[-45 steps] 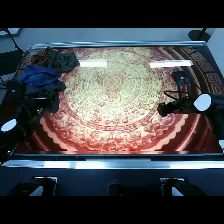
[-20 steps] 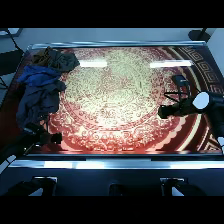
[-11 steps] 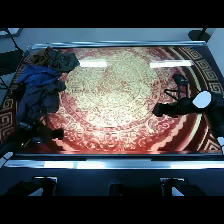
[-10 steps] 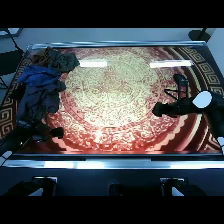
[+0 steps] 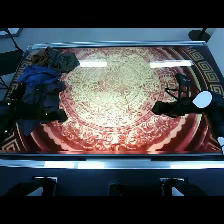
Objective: Fold the shirts.
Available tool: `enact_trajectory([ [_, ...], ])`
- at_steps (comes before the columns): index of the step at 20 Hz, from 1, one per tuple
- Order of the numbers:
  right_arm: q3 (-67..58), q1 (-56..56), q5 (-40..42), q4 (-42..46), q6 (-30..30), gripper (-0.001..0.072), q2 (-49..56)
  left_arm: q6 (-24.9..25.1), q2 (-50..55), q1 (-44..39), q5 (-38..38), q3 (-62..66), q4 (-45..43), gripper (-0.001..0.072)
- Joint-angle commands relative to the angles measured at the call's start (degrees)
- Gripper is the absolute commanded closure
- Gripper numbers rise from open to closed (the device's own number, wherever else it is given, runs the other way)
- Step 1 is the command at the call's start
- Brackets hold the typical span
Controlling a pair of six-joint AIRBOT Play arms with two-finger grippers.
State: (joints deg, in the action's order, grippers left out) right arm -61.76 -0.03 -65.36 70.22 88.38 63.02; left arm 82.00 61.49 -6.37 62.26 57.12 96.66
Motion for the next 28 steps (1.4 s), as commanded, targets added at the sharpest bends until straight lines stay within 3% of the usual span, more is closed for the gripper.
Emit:
enact_trajectory([
  [1, -0.04, 0.04, -0.79, -0.09, 0.85, 0.014, 0.04, 2.89, 0.04, 6.34, -4.48, 1.95, -1.92, 0.0028],
  [3, -0.04, 0.04, -1.57, -0.11, 0.83, 0.014, 0.04, 2.27, 0.13, 10.1, -8.26, 2.12, -2.69, 0.0023],
  [6, -0.04, 0.04, -3.87, -0.11, 0.85, 0.0141, 0.04, -7.63, 1.79, 17.7, -15.28, 3.1, -1.95, -0.0013],
  [9, -0.04, 0.04, -3.78, -0.11, 0.83, 0.0141, 0.04, -13.31, 7.39, 27.61, -16.15, 6.93, 3.72, -0.0013],
  [12, -0.04, 0.04, -2.82, -0.11, 0.83, 0.0144, 0.04, -18.91, 12.72, 33.44, -16.79, 8.22, 3.85, -0.0013],
  [17, 0.07, 0.07, -0.9, -0.13, 0.81, 0.0149, 0.04, -20.26, 20.37, 33.29, -29.88, 8.22, 8.13, -0.0013],
  [20, 0.07, 0.04, -0.48, -0.13, 0.81, 0.0149, 0.04, -21.2, 26.45, 31.32, -32.96, 8.22, 14.53, -0.0013],
  [23, 0.07, 0.07, -0.7, -0.13, 0.79, 0.0149, 0.04, -21.18, 29.81, 29.0, -36.28, 8.22, 15.02, -0.0013],
  [24, 0.07, 0.04, -0.68, -0.13, 0.79, 0.0149, 0.04, -21.18, 29.97, 28.48, -37.88, 8.22, 15.02, 0.008],
  [25, 0.07, 0.04, -0.68, -0.11, 0.79, 0.0148, 0.04, -21.18, 29.7, 28.39, -39.06, 8.26, 15.02, 0.0298],
  [26, 0.07, 0.04, -0.63, -0.11, 0.79, 0.0148, 0.04, -21.16, 29.07, 28.44, -39.1, 8.59, 15.02, 0.0591],
  [27, 0.07, 0.04, -0.42, -0.09, 0.59, 0.0148, 0.04, -20.74, 28.02, 28.46, -39.15, 8.87, 14.99, 0.0679],
  [28, 0.07, 0.04, 0.0, -0.09, -0.2, 0.0149, 0.04, -20.5, 26.43, 28.44, -39.12, 9.27, 14.8, 0.068],
])
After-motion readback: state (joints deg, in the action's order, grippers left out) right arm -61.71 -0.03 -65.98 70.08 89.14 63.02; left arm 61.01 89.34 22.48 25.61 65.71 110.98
